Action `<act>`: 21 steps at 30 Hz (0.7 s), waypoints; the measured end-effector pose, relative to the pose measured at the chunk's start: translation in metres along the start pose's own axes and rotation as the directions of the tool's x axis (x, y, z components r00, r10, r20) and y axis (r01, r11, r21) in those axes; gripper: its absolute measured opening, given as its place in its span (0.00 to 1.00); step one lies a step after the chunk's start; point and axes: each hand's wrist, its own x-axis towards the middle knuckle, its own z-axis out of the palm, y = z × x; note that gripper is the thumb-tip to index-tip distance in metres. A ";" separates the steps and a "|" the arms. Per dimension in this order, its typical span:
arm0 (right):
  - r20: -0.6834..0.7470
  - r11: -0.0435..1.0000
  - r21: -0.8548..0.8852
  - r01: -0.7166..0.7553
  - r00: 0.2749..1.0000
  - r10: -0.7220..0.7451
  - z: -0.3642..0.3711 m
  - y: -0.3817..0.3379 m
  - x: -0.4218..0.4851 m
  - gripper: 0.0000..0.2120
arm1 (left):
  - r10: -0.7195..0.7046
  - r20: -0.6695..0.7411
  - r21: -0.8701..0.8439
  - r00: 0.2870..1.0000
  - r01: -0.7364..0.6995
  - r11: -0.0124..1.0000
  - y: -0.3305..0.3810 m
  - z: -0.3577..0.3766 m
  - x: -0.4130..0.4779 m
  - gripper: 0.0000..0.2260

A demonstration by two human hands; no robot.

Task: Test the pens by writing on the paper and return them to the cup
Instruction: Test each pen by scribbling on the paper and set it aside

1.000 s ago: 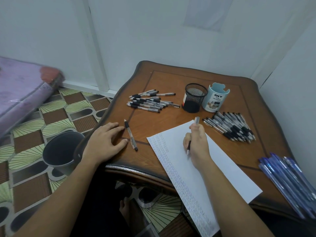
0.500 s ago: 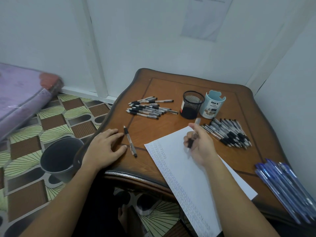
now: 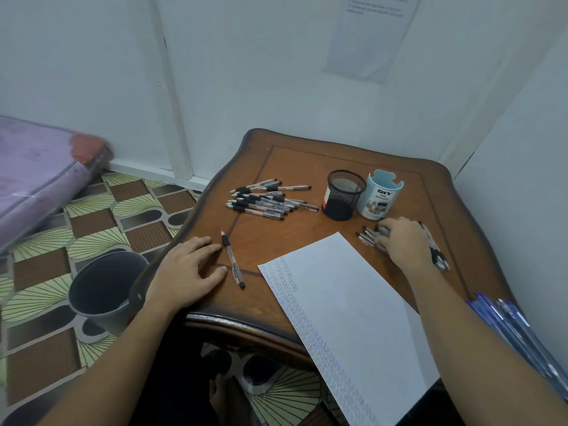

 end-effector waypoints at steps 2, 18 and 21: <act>-0.052 0.999 -0.039 0.020 0.998 -0.022 0.000 -0.011 -0.001 0.17 | -0.003 0.002 -0.007 1.000 0.003 1.000 -0.001 0.001 0.000 0.35; 0.072 0.786 0.459 0.415 0.864 -0.498 0.028 -0.186 -0.105 0.15 | -0.006 0.001 -0.012 1.000 0.006 1.000 -0.006 0.005 0.001 0.33; 0.060 0.793 0.406 0.454 0.853 -0.519 0.024 -0.192 -0.108 0.13 | -0.007 -0.008 -0.015 1.000 0.007 1.000 -0.005 0.004 0.001 0.33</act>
